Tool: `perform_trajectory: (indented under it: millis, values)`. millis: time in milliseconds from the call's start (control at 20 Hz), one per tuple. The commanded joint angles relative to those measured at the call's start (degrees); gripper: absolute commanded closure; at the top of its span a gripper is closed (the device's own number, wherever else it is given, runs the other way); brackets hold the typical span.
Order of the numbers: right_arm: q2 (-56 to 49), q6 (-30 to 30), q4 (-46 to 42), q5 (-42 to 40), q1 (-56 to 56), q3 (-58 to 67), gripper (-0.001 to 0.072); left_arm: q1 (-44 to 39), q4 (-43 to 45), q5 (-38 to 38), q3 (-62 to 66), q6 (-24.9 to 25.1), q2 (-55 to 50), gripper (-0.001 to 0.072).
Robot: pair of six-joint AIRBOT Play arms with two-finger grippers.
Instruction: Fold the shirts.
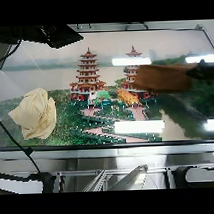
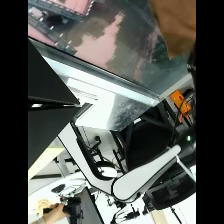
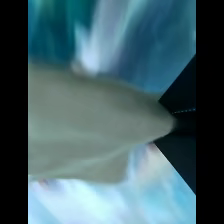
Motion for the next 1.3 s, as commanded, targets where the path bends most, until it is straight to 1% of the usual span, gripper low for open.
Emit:
perform_trajectory:
  millis: [0, 150, 250, 300, 450, 550, 600, 650, 700, 750, 850, 900, 950, 1000, 1050, 1150, 1200, 1250]
  values:
    - [5.8, 7.8, -20.0, 4.0, -17.1, 0.1, 0.0692, -0.1, 0.0, -0.2, 0.0, 1.2, 0.0, 0.0702]
    - [6.0, 7.7, -23.3, 7.1, -27.6, -1.0, 0.0692, 0.0, 0.0, -1.4, 0.0, 1.2, 0.0, 0.0702]
    - [6.0, 7.7, -25.5, 7.8, -33.0, -4.1, 0.0692, 0.0, 0.0, -1.9, 0.0, 1.2, 0.0, 0.0703]
    - [6.0, 7.7, -27.9, 8.0, -35.3, -6.0, 0.0692, 0.0, 0.0, -1.8, 0.0, 1.2, 0.0, 0.0702]
    - [6.0, 7.7, -35.1, 7.8, -40.4, -10.2, 0.0692, -0.1, 0.0, -1.9, 0.0, 1.2, 0.0, 0.0703]
    - [6.0, 7.7, -36.5, 8.1, -42.9, -10.7, 0.0690, 0.0, 0.0, -1.9, 0.0, 1.2, 0.0, 0.0702]
    - [6.0, 7.7, -36.5, 9.4, -43.8, -10.7, 0.0659, 0.0, 0.0, -1.8, 0.0, 1.2, 0.0, 0.0702]
    - [6.0, 7.7, -36.5, 10.9, -44.3, -10.7, 0.0388, 0.0, 0.0, -1.8, 0.0, 1.2, 0.0, 0.0702]
    - [6.0, 7.9, -36.5, 12.5, -44.4, -10.7, 0.0085, 0.0, 0.0, -1.9, 0.0, 1.2, 0.0, 0.0703]
    - [6.1, 9.3, -36.5, 14.2, -44.2, -10.5, 0.0064, 0.0, 0.0, -1.9, 0.0, 1.2, 0.0, 0.0702]
    - [6.6, 12.9, -34.6, 16.1, -43.0, -10.2, 0.0066, 0.0, -0.2, -1.9, 0.0, 1.2, 0.0, 0.0703]
    - [7.3, 13.1, -31.6, 16.0, -41.6, -10.0, 0.0163, 0.2, -0.2, -1.8, 0.0, 1.2, 0.0, 0.0703]
    - [8.0, 13.0, -27.9, 15.6, -39.8, -9.8, 0.0412, 0.7, -0.2, -1.4, 0.1, 1.2, 0.0, 0.0704]
    - [9.2, 11.9, -22.2, 14.3, -37.4, -9.7, 0.0645, 1.4, -0.1, -0.9, 0.1, 1.2, 0.2, 0.0705]
    - [10.6, 9.5, -15.6, 12.3, -34.9, -9.7, 0.0690, 2.4, 0.0, -0.5, 0.1, 0.7, 0.6, 0.0705]
    - [14.3, 3.1, 0.4, 8.3, -28.1, -9.7, 0.0690, 6.0, 0.0, 1.6, 0.1, -0.2, 2.1, 0.0706]
    - [16.2, 0.3, 6.1, 7.5, -24.3, -9.7, 0.0690, 8.0, 0.0, 2.7, 0.1, -0.9, 3.0, 0.0706]
    - [18.4, -1.2, 8.9, 7.0, -19.6, -9.8, 0.0691, 9.9, 0.1, 2.8, 0.0, -0.9, 3.9, 0.0706]
